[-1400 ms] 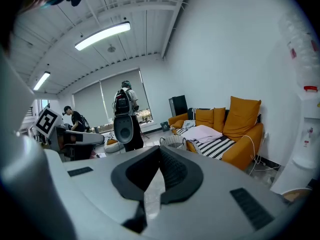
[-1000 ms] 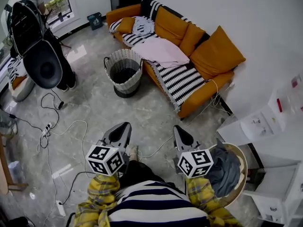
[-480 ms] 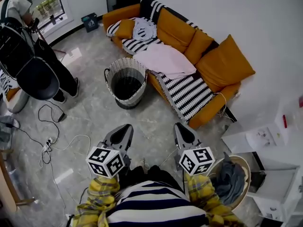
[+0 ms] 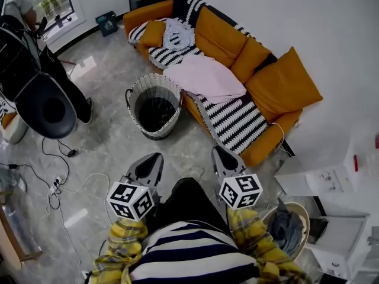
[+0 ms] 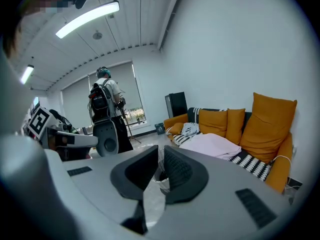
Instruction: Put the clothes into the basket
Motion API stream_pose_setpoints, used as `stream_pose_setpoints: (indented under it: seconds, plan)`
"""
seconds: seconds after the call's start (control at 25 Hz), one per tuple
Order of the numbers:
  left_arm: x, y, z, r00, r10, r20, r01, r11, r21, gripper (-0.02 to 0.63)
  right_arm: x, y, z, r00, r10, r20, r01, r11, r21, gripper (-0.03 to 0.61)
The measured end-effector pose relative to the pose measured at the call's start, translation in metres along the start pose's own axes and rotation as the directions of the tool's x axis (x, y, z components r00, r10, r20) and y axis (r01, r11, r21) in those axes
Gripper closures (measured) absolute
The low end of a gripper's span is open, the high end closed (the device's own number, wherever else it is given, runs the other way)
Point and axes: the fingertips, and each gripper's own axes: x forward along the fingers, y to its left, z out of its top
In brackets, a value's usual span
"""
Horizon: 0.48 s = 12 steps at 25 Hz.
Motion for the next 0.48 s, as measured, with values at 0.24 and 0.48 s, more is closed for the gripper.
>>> stream_pose_setpoints:
  seconds: [0.24,0.48]
  plan:
    - [0.057,0.025,0.024,0.999,0.034,0.005,-0.033,0.999,-0.02,0.588,0.063,-0.038,0.028,0.999,0.039,0.003,-0.039,0.998,-0.044,0.495]
    - [0.131,0.042,0.053,0.996,0.084,0.005,-0.084,0.996,-0.044,0.588,0.125,-0.095,0.059,0.996,0.08,-0.038,-0.082,0.996,-0.04,0.492]
